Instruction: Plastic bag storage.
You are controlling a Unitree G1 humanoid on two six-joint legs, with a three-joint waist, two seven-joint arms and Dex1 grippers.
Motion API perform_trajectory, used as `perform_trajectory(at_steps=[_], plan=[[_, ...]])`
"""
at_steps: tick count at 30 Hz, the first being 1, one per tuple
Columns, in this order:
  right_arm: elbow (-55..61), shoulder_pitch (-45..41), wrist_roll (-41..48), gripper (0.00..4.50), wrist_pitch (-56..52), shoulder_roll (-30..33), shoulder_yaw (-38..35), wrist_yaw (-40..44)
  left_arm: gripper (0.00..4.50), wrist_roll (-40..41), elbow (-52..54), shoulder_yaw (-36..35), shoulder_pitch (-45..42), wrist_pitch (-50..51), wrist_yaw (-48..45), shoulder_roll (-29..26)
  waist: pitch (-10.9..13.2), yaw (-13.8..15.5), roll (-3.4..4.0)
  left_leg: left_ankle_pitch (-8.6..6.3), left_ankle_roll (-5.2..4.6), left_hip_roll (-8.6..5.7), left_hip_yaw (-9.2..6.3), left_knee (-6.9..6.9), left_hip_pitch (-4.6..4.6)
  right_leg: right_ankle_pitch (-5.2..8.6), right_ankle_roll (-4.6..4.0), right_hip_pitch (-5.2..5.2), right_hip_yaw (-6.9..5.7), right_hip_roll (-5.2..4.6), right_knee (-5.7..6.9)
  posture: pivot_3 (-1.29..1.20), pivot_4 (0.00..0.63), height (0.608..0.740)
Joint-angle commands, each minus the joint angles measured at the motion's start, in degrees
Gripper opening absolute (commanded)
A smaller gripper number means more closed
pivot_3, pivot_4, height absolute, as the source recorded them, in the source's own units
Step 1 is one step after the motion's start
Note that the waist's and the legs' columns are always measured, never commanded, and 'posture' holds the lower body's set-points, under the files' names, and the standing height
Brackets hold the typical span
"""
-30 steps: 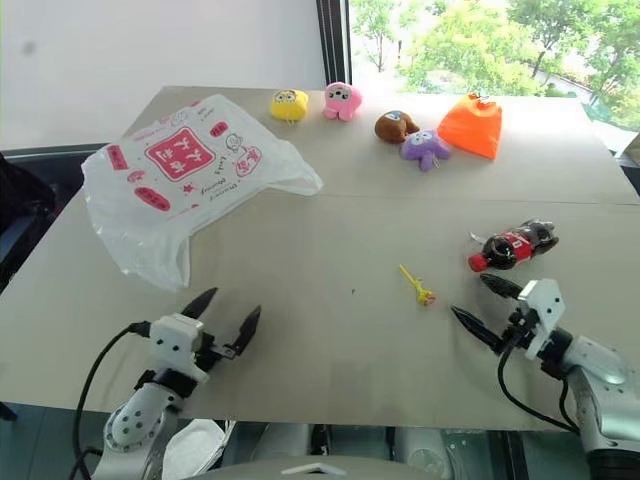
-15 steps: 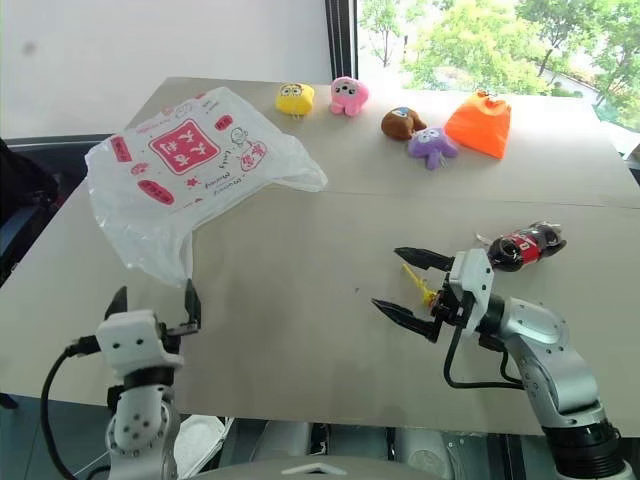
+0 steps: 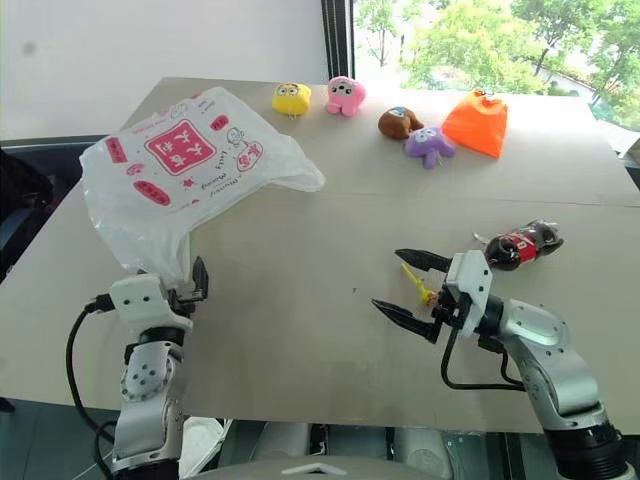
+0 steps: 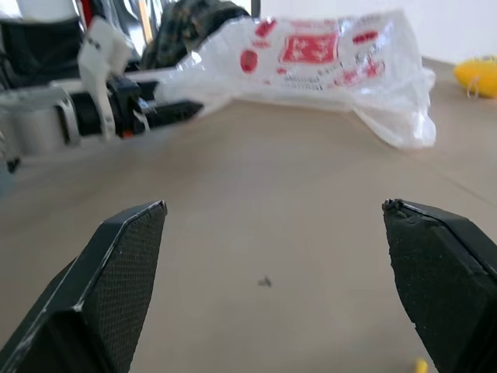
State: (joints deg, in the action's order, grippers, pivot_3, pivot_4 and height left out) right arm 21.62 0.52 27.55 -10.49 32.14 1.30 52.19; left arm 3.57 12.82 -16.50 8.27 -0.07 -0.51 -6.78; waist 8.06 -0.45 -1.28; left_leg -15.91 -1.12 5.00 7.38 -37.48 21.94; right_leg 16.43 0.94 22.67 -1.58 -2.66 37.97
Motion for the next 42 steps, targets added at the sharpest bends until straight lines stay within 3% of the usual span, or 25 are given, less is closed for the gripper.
perform_trajectory(at_steps=[1,6,14,18,23,29,34,42], plan=[[0.87,0.54,-2.26,4.50,-3.41,1.36,-1.85,-4.27,2.46,0.63,2.26,-0.41,-0.02,0.39,-0.23,-0.75,-0.01,0.03,-0.01,0.00,0.00,0.00,0.00,0.00,-0.01,0.00,0.00,0.00,0.00,0.00,0.00,0.00,0.150,0.740],[2.16,2.62,-5.24,4.50,-8.22,2.72,-1.07,-8.61,0.07,0.72,3.14,-0.29,-0.61,1.18,0.33,-0.77,-0.01,0.04,-0.02,0.01,0.01,-0.01,-0.01,0.00,-0.02,0.00,0.00,-0.01,0.00,0.01,0.03,0.00,0.150,0.740],[2.31,5.26,-11.39,4.50,-15.79,4.18,-0.06,-14.54,0.02,1.24,4.64,0.09,-2.66,2.92,0.24,-1.39,-0.03,0.15,-0.02,0.01,0.02,-0.03,0.01,-0.05,-0.02,0.00,0.00,-0.02,0.02,0.01,0.03,0.00,0.150,0.740],[2.17,4.02,-11.32,3.23,-16.08,3.93,0.26,-13.88,0.00,2.68,6.42,2.20,-2.18,3.10,-3.14,-2.03,-0.06,0.08,-0.06,0.01,0.03,-0.04,-0.01,-0.05,-0.08,0.00,0.00,-0.08,0.02,0.03,0.05,0.00,0.150,0.740],[0.39,0.30,-11.73,0.80,-17.37,2.72,1.88,-13.92,0.00,5.18,10.37,6.11,1.04,3.99,-8.49,-3.02,-0.06,-0.12,-0.07,0.01,0.03,-0.04,0.02,-0.07,-0.06,0.00,0.01,-0.07,0.05,0.02,0.04,0.00,0.150,0.740],[-3.35,-5.03,-13.07,0.74,-15.24,0.51,4.49,-13.64,0.00,8.98,14.62,9.19,4.98,4.14,-15.05,-4.60,-0.06,-0.28,-0.08,0.01,0.03,-0.02,0.00,-0.07,-0.06,0.00,0.00,-0.06,0.05,0.06,0.05,0.00,0.150,0.740],[-10.98,-16.79,-15.61,0.74,-13.17,-6.58,11.20,-12.54,0.00,13.51,18.76,14.71,10.09,4.20,-23.44,-7.50,-0.05,-0.62,-0.07,0.01,0.02,0.04,0.06,-0.15,-0.11,-0.01,0.00,-0.04,0.12,0.11,0.12,0.00,0.150,0.740],[-30.78,-31.90,-21.42,0.74,-8.17,-18.77,21.96,-8.50,0.00,16.60,21.10,18.48,14.19,3.54,-29.17,-10.49,-0.06,-0.37,-0.02,0.01,0.02,0.08,0.09,-0.16,-0.03,0.00,-0.03,0.04,0.13,0.18,0.13,0.00,0.150,0.740]])
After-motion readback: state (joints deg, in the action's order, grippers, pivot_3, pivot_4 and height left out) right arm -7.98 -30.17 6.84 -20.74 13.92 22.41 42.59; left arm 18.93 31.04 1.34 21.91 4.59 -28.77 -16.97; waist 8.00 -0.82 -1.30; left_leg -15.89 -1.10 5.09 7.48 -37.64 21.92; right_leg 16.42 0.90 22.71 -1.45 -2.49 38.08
